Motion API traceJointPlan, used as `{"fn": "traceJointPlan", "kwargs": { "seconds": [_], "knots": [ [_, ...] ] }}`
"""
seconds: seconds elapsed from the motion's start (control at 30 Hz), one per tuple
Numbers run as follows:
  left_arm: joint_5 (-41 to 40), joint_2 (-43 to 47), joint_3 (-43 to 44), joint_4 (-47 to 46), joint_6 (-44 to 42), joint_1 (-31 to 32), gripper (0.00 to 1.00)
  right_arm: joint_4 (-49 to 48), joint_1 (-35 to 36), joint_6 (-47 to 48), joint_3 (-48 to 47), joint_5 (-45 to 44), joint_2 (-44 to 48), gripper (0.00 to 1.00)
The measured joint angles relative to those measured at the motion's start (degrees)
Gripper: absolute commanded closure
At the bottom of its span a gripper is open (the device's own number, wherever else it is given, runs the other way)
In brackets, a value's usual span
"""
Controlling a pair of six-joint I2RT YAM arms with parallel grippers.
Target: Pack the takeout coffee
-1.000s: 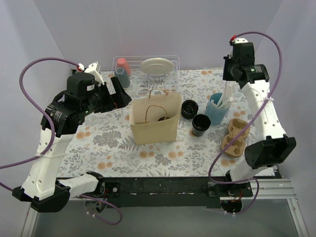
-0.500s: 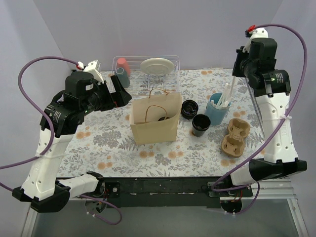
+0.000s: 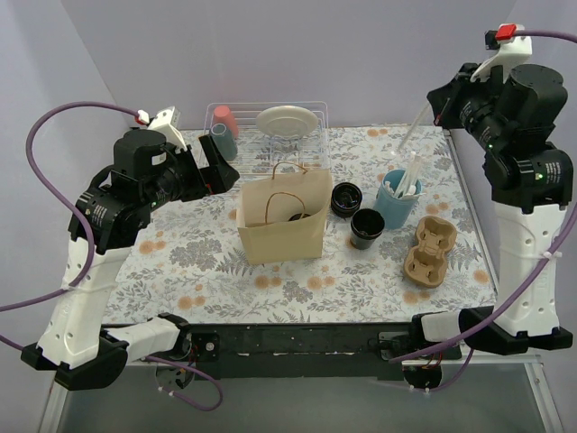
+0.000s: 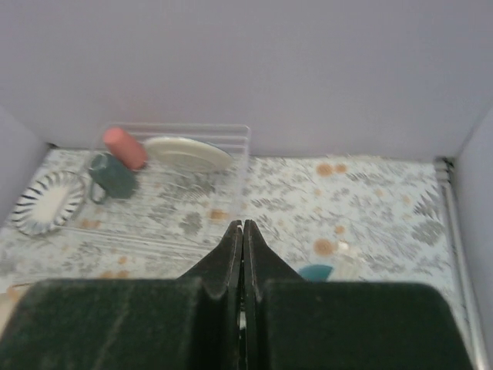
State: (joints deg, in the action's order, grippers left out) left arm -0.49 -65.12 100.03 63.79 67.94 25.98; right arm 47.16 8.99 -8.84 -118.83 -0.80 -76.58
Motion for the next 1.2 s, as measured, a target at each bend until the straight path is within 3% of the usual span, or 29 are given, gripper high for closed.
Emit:
{"fn": "traceJointPlan", "kwargs": {
  "seconds": [0.2, 0.47, 0.77, 1.03, 1.2],
  "knots": [
    [-0.4, -0.1, 0.2, 0.4, 0.0, 0.0, 0.02, -8.0, 1.1, -7.6, -0.7, 15.5, 1.0, 0.99],
    [-1.5, -0.9, 2.6, 1.3, 0.0, 0.0, 0.02, -12.0, 11.6, -12.7, -0.1, 24.4, -0.5, 0.99],
    [-2.1, -0.9, 3.1, 2.2, 0.0, 0.0, 0.02, -19.9, 15.8, -15.3, 3.8, 30.2, 4.0, 0.99],
    [-2.1, -1.0, 3.1, 2.2, 0.0, 0.0, 0.02, -24.9, 17.7, -16.5, 4.3, 32.3, 2.5, 0.99],
    [-2.2, -0.9, 3.1, 2.2, 0.0, 0.0, 0.02, -24.9, 24.0, -15.5, 10.0, 31.0, 1.7, 0.99]
  ]
}}
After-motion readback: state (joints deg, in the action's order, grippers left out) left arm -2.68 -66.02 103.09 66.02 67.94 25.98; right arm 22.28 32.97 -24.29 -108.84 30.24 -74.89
